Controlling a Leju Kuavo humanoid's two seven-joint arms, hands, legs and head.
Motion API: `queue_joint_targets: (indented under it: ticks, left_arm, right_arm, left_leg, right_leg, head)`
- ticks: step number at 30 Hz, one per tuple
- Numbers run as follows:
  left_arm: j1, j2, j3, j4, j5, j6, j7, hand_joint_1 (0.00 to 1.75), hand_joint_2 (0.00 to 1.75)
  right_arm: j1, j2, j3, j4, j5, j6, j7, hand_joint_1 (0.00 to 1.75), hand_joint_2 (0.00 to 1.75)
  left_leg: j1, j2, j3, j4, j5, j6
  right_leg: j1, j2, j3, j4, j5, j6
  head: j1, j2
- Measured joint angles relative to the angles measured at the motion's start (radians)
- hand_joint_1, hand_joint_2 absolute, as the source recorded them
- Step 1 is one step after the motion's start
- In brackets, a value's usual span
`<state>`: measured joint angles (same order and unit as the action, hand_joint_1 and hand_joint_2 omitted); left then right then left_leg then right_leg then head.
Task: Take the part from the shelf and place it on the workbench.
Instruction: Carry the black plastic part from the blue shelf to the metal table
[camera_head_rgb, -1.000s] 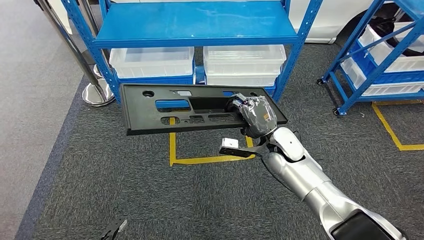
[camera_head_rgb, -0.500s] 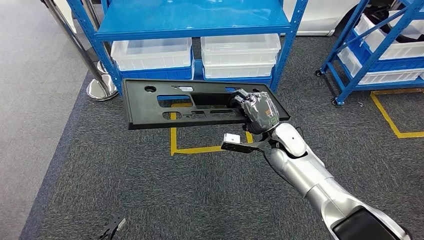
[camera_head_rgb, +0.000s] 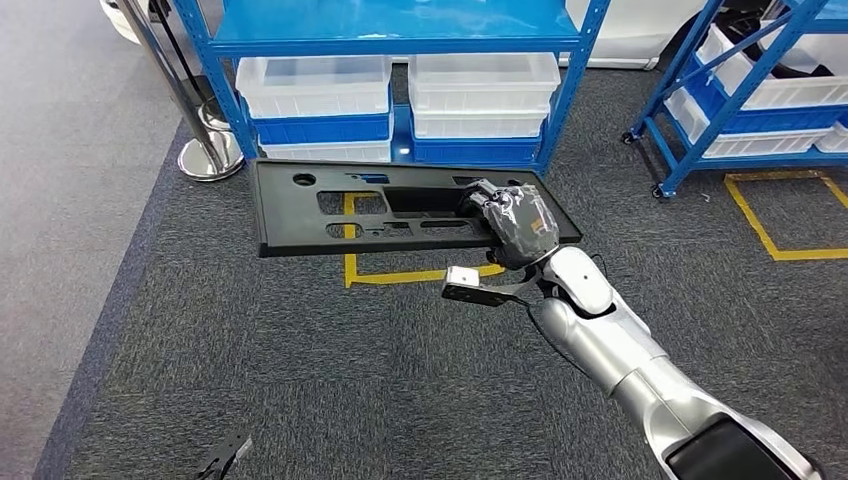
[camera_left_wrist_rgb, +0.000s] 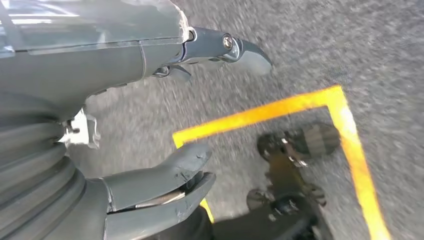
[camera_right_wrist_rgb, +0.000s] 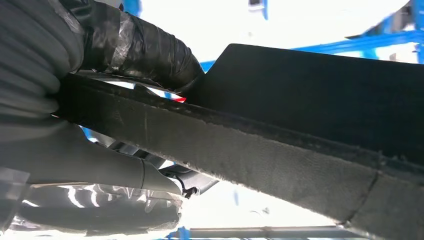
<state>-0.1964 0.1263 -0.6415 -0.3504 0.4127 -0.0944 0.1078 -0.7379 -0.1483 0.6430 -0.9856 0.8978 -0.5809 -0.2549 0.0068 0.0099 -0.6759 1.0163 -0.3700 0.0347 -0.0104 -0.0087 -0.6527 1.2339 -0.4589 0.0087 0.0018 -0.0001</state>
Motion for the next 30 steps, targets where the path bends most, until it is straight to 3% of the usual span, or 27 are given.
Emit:
queue_joint_targets:
  ticks: [2, 3, 4, 6, 7, 10, 11, 12, 13, 14, 16, 17, 18, 20, 22, 25, 26, 27, 28, 30]
  left_arm:
    - [0.043, -0.006, -0.004, -0.052, -0.019, 0.044, 0.009, 0.0, 1.75]
    - [0.062, -0.008, -0.004, -0.078, -0.021, 0.06, 0.019, 0.0, 1.75]
    - [0.077, -0.008, -0.004, -0.102, -0.021, 0.07, 0.028, 0.0, 1.75]
    - [0.098, -0.007, -0.005, -0.136, -0.019, 0.077, 0.04, 0.0, 1.75]
    - [0.106, -0.006, -0.005, -0.149, -0.018, 0.076, 0.042, 0.0, 1.75]
    - [0.122, -0.002, -0.005, -0.169, -0.016, 0.074, 0.041, 0.0, 1.75]
    - [0.124, -0.001, -0.005, -0.172, -0.01, 0.074, 0.043, 0.0, 1.75]
    - [0.123, 0.001, -0.003, -0.171, 0.001, 0.069, 0.049, 0.0, 1.75]
    - [0.114, 0.003, 0.0, -0.162, 0.015, 0.058, 0.055, 0.0, 1.75]
    - [0.099, 0.006, 0.006, -0.146, 0.03, 0.04, 0.06, 0.0, 1.75]
    - [0.057, 0.015, 0.023, -0.1, 0.043, -0.001, 0.056, 0.0, 1.75]
    - [0.039, 0.019, 0.03, -0.079, 0.045, -0.014, 0.052, 0.0, 1.75]
    - [0.024, 0.022, 0.037, -0.061, 0.046, -0.02, 0.049, 0.0, 1.75]
    - [0.005, 0.022, 0.046, -0.037, 0.046, -0.021, 0.045, 0.0, 1.75]
    - [-0.004, 0.021, 0.052, -0.021, 0.045, -0.021, 0.042, 0.0, 1.75]
    - [-0.006, 0.02, 0.06, -0.002, 0.046, -0.019, 0.041, 0.0, 1.75]
    - [-0.005, 0.019, 0.064, 0.005, 0.046, -0.017, 0.042, 0.0, 1.75]
    - [-0.004, 0.018, 0.068, 0.011, 0.046, -0.015, 0.043, 0.0, 1.75]
    - [-0.004, 0.016, 0.072, 0.016, 0.046, -0.014, 0.043, 0.0, 1.75]
    - [-0.004, 0.014, 0.078, 0.023, 0.045, -0.015, 0.042, 0.0, 1.75]
  right_arm:
    - [0.004, -0.011, -0.004, -0.012, 0.002, 0.0, 0.004, 1.75, 1.75]
    - [0.004, -0.015, -0.007, -0.017, 0.002, 0.0, 0.003, 1.75, 1.75]
    - [0.004, -0.018, -0.009, -0.021, 0.002, 0.002, 0.002, 1.75, 1.75]
    - [0.006, -0.022, -0.01, -0.026, 0.002, 0.008, 0.003, 1.75, 1.75]
    - [0.008, -0.023, -0.01, -0.027, 0.002, 0.013, 0.003, 1.75, 1.75]
    - [0.016, -0.023, -0.01, -0.03, 0.0, 0.026, 0.005, 1.75, 1.75]
    - [0.021, -0.022, -0.01, -0.031, -0.005, 0.03, 0.002, 1.75, 1.75]
    - [0.024, -0.022, -0.01, -0.031, -0.014, 0.037, -0.007, 1.75, 1.75]
    - [0.026, -0.02, -0.009, -0.031, -0.023, 0.045, -0.019, 1.75, 1.75]
    - [0.026, -0.016, -0.009, -0.031, -0.032, 0.054, -0.03, 1.75, 1.75]
    - [0.019, -0.002, -0.007, -0.032, -0.039, 0.065, -0.039, 1.75, 1.75]
    - [0.015, 0.005, -0.006, -0.032, -0.04, 0.067, -0.038, 1.75, 1.75]
    - [0.013, 0.012, -0.006, -0.033, -0.04, 0.069, -0.037, 1.75, 1.75]
    - [0.011, 0.018, -0.004, -0.035, -0.041, 0.072, -0.037, 1.75, 1.75]
    - [0.008, 0.019, -0.003, -0.036, -0.042, 0.073, -0.037, 1.75, 1.75]
    - [0.004, 0.02, -0.001, -0.036, -0.044, 0.075, -0.037, 1.75, 1.75]
    - [0.005, 0.02, 0.0, -0.036, -0.045, 0.075, -0.037, 1.75, 1.75]
    - [0.007, 0.02, 0.002, -0.036, -0.045, 0.076, -0.037, 1.75, 1.75]
    - [0.008, 0.02, 0.003, -0.036, -0.046, 0.076, -0.037, 1.75, 1.75]
    - [0.006, 0.02, 0.005, -0.037, -0.046, 0.076, -0.038, 1.75, 1.75]
  left_leg:
    - [-0.003, 0.006, -0.007, 0.003, 0.014, -0.008]
    - [-0.003, 0.01, -0.008, 0.003, 0.021, -0.013]
    - [-0.002, 0.015, -0.008, 0.0, 0.028, -0.02]
    - [0.002, 0.015, -0.014, 0.011, 0.017, -0.033]
    - [0.004, 0.01, -0.025, 0.038, -0.011, -0.039]
    - [0.006, 0.0, -0.084, 0.22, -0.134, -0.05]
    - [0.006, -0.001, -0.095, 0.268, -0.151, -0.052]
    - [0.006, -0.001, -0.087, 0.281, -0.149, -0.053]
    - [0.006, -0.004, -0.059, 0.252, -0.131, -0.052]
    - [0.006, -0.013, -0.015, 0.189, -0.106, -0.049]
    - [0.008, -0.047, 0.069, 0.06, -0.082, -0.04]
    - [0.007, -0.061, 0.09, 0.023, -0.08, -0.035]
    - [0.006, -0.067, 0.098, 0.009, -0.084, -0.032]
    - [0.006, -0.05, 0.101, -0.004, -0.075, -0.023]
    - [0.01, -0.027, 0.103, -0.019, -0.064, -0.01]
    - [0.011, 0.006, 0.093, -0.022, -0.056, 0.0]
    - [0.011, 0.017, 0.09, -0.02, -0.055, 0.0]
    - [0.011, 0.028, 0.087, -0.018, -0.055, 0.0]
    - [0.011, 0.04, 0.085, -0.014, -0.056, -0.001]
    - [0.01, 0.06, 0.083, -0.006, -0.059, -0.007]
  right_leg:
    - [0.007, -0.015, 0.112, -0.153, -0.052, -0.012]
    - [0.011, -0.019, 0.141, -0.2, -0.074, -0.017]
    - [0.012, -0.018, 0.148, -0.223, -0.079, -0.02]
    - [0.009, -0.008, 0.14, -0.228, -0.059, -0.031]
    - [0.007, -0.003, 0.134, -0.231, -0.048, -0.037]
    - [0.006, 0.018, 0.106, -0.231, -0.021, -0.045]
    - [0.006, 0.026, 0.095, -0.229, -0.013, -0.044]
    - [0.006, 0.035, 0.085, -0.227, -0.006, -0.042]
    - [0.006, 0.044, 0.076, -0.223, -0.001, -0.04]
    - [0.006, 0.053, 0.067, -0.219, 0.003, -0.038]
    - [0.005, 0.067, 0.051, -0.21, 0.01, -0.031]
    - [0.003, 0.073, 0.045, -0.206, 0.013, -0.027]
    - [0.001, 0.081, 0.041, -0.205, 0.017, -0.021]
    - [-0.001, 0.095, 0.037, -0.206, 0.024, -0.008]
    - [0.002, 0.072, 0.018, -0.174, 0.0, 0.001]
    - [0.001, 0.022, -0.066, 0.001, -0.09, 0.011]
    - [-0.001, 0.017, -0.088, 0.049, -0.104, 0.014]
    - [-0.004, 0.014, -0.093, 0.064, -0.1, 0.016]
    - [-0.005, 0.009, -0.076, 0.035, -0.076, 0.017]
    - [-0.003, -0.023, -0.004, -0.094, -0.02, 0.014]
  head:
    - [0.0, 0.0]
    - [0.0, 0.0]
    - [0.0, 0.0]
    - [0.0, 0.0]
    - [0.0, 0.0]
    - [-0.001, 0.0]
    - [0.0, 0.0]
    - [-0.001, 0.0]
    - [0.0, 0.0]
    - [-0.001, 0.0]
    - [0.0, 0.0]
    - [0.0, 0.0]
    - [-0.001, 0.0]
    - [-0.001, 0.0]
    - [0.001, 0.0]
    - [0.003, 0.0]
    - [0.003, 0.0]
    - [0.003, 0.0]
    - [0.003, 0.0]
    - [0.003, 0.0]
